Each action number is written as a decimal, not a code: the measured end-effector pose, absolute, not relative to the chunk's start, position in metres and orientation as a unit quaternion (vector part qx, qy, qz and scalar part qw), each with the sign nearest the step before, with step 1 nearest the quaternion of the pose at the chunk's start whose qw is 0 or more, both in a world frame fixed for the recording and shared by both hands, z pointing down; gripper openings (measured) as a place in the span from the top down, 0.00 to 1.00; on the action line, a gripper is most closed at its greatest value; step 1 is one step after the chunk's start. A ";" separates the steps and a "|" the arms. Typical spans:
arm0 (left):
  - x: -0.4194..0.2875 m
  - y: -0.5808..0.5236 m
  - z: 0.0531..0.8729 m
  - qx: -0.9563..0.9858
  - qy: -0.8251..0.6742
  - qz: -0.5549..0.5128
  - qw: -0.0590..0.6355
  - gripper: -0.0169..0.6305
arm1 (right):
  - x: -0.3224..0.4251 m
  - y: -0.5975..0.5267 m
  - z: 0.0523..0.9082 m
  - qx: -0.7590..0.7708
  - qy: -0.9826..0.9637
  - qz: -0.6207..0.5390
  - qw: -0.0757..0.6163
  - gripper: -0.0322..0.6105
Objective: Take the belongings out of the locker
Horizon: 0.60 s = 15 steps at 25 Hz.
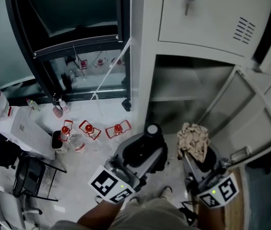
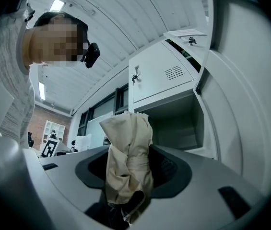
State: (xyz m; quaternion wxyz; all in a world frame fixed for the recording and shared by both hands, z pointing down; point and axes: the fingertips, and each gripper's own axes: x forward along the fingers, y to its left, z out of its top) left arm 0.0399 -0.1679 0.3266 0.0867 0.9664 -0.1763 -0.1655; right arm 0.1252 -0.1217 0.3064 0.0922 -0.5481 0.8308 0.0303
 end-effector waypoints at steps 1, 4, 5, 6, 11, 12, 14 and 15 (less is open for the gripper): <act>0.039 -0.168 0.326 0.966 -0.176 -0.166 0.087 0.65 | 0.125 -0.122 0.307 -0.548 0.831 0.029 0.092 0.63; 0.039 -0.168 0.325 0.966 -0.174 -0.168 0.087 0.65 | 0.124 -0.122 0.306 -0.547 0.832 0.030 0.091 0.63; 0.039 -0.168 0.325 0.966 -0.174 -0.168 0.087 0.65 | 0.124 -0.123 0.305 -0.546 0.832 0.031 0.090 0.63; 0.039 -0.168 0.325 0.966 -0.174 -0.168 0.088 0.65 | 0.124 -0.122 0.305 -0.546 0.832 0.031 0.090 0.63; 0.041 -0.167 0.327 0.966 -0.174 -0.170 0.088 0.65 | 0.125 -0.122 0.307 -0.547 0.832 0.030 0.090 0.63; 0.041 -0.167 0.327 0.966 -0.174 -0.170 0.090 0.65 | 0.125 -0.122 0.307 -0.547 0.832 0.030 0.089 0.63; 0.041 -0.166 0.328 0.966 -0.173 -0.169 0.093 0.65 | 0.126 -0.121 0.308 -0.548 0.831 0.029 0.089 0.63; 0.041 -0.165 0.328 0.966 -0.173 -0.169 0.094 0.65 | 0.126 -0.121 0.308 -0.548 0.831 0.029 0.089 0.63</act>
